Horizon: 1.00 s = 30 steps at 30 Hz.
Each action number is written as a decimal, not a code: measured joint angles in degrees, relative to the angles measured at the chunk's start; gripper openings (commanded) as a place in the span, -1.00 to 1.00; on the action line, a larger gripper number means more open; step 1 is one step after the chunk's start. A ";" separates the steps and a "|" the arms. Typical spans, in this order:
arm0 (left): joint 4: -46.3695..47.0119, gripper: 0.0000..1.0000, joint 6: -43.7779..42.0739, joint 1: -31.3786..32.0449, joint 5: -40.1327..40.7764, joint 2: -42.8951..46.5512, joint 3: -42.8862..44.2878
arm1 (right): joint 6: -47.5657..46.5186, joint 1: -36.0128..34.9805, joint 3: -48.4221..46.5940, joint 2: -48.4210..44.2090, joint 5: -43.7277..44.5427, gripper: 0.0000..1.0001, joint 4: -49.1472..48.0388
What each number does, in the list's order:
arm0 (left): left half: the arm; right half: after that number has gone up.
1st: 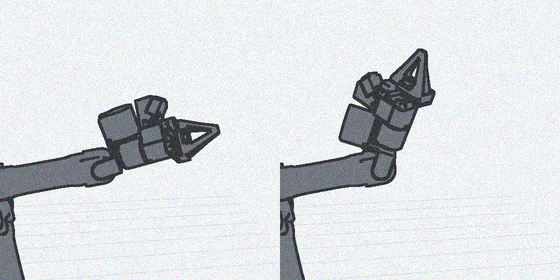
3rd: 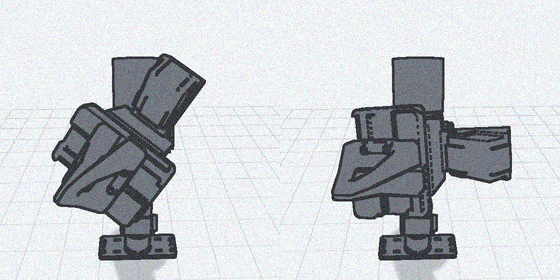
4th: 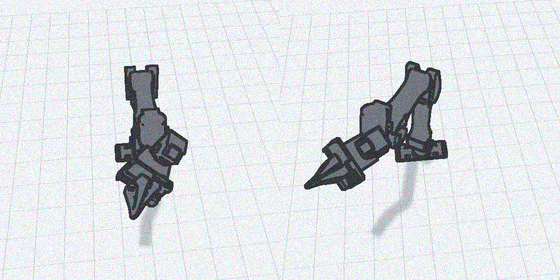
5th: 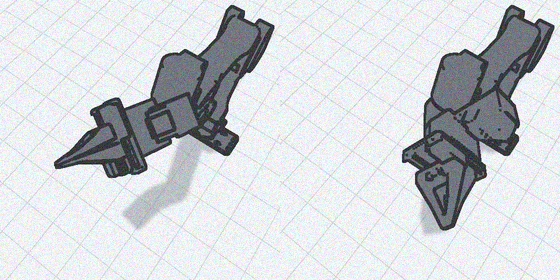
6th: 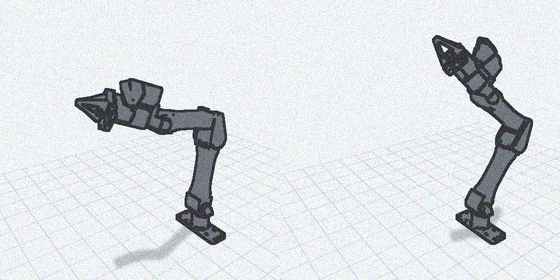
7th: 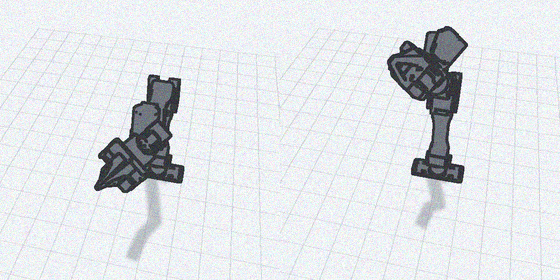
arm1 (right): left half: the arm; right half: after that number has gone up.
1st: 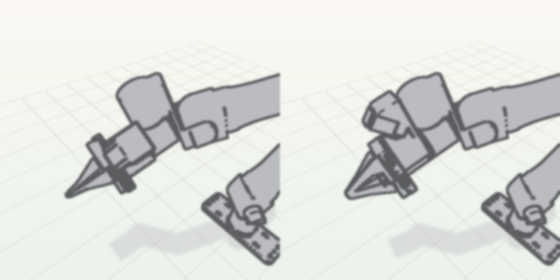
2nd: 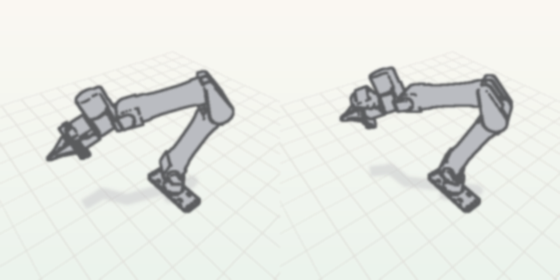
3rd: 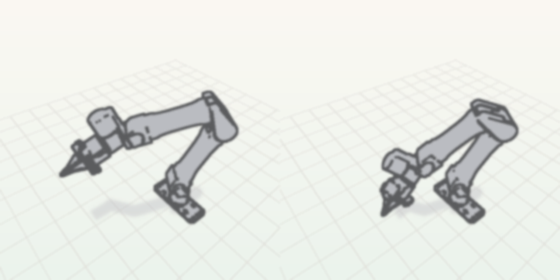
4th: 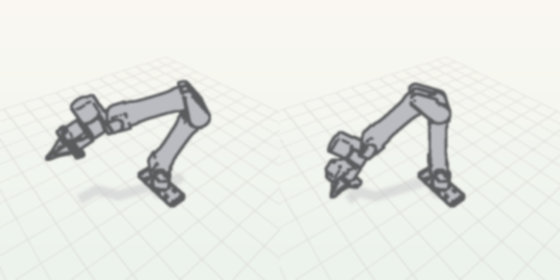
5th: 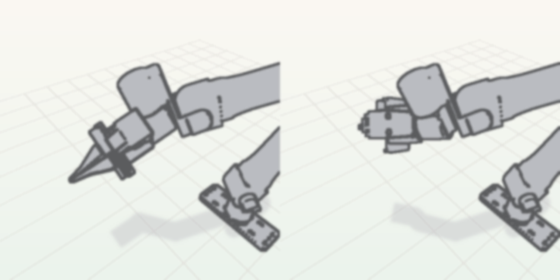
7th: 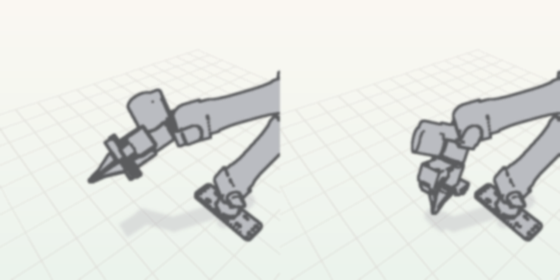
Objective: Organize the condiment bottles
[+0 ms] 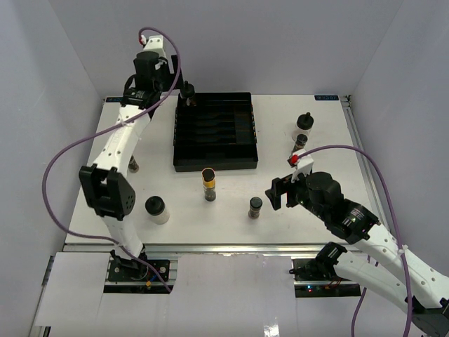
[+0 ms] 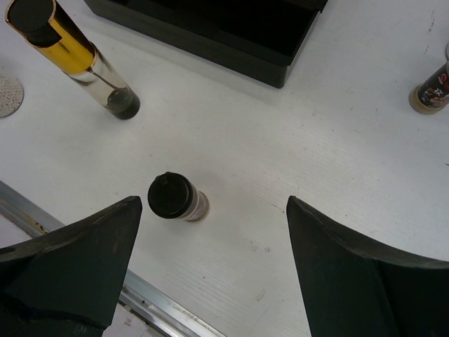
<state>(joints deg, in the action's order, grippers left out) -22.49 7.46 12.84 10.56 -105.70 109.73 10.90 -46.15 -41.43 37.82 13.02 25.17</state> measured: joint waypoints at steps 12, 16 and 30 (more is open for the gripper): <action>-21.52 0.78 12.28 2.30 5.14 30.74 -38.78 | 0.52 0.00 0.13 -0.37 -4.18 0.81 -0.09; -27.04 0.78 16.27 2.28 6.38 36.23 -44.03 | 0.87 0.00 1.03 -0.35 -5.69 0.81 -0.59; -32.41 0.77 24.97 2.36 5.86 44.57 -53.90 | 0.95 0.00 1.18 -0.36 -6.13 0.81 -0.66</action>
<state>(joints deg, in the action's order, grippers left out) -54.90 32.43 15.20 16.42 -61.13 55.83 11.85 -46.15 -40.25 37.46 6.90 24.51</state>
